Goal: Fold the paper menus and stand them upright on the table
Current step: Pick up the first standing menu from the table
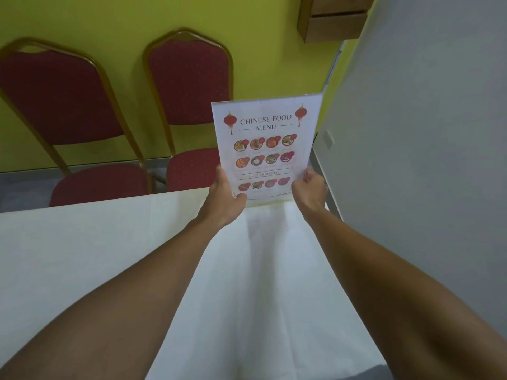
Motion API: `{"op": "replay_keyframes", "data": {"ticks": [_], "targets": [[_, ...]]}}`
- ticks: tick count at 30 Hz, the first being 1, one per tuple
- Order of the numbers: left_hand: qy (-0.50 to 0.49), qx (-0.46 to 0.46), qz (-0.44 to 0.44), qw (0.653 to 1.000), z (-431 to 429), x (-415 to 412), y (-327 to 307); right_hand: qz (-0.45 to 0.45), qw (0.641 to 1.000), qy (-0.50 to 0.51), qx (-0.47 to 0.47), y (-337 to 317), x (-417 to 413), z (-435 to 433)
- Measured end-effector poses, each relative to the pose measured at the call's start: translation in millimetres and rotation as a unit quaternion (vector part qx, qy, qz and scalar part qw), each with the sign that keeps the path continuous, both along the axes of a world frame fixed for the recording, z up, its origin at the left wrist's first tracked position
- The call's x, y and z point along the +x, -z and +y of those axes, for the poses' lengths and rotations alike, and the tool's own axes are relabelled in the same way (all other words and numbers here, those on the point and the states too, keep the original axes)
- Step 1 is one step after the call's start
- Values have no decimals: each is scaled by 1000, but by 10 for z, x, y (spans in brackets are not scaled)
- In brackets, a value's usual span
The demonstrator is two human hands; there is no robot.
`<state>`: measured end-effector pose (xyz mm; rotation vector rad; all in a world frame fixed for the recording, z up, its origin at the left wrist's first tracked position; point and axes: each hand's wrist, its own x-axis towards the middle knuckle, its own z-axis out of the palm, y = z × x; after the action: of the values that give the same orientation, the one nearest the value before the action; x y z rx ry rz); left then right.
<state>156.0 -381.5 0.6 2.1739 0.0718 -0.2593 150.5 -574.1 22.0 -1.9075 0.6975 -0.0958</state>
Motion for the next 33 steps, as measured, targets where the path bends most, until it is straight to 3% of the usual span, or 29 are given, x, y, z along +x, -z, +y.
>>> {"op": "replay_keyframes", "data": {"ticks": [12, 19, 33], "targets": [[-6, 27, 13, 1000, -176, 105, 235, -36, 998, -40, -11, 426, -25, -267], [-18, 38, 52, 998, -215, 41, 397, 5, 998, -57, -17, 605, -28, -319], [-13, 67, 53, 996, -347, 42, 366, -7, 999, -24, -39, 627, 81, -462]]}}
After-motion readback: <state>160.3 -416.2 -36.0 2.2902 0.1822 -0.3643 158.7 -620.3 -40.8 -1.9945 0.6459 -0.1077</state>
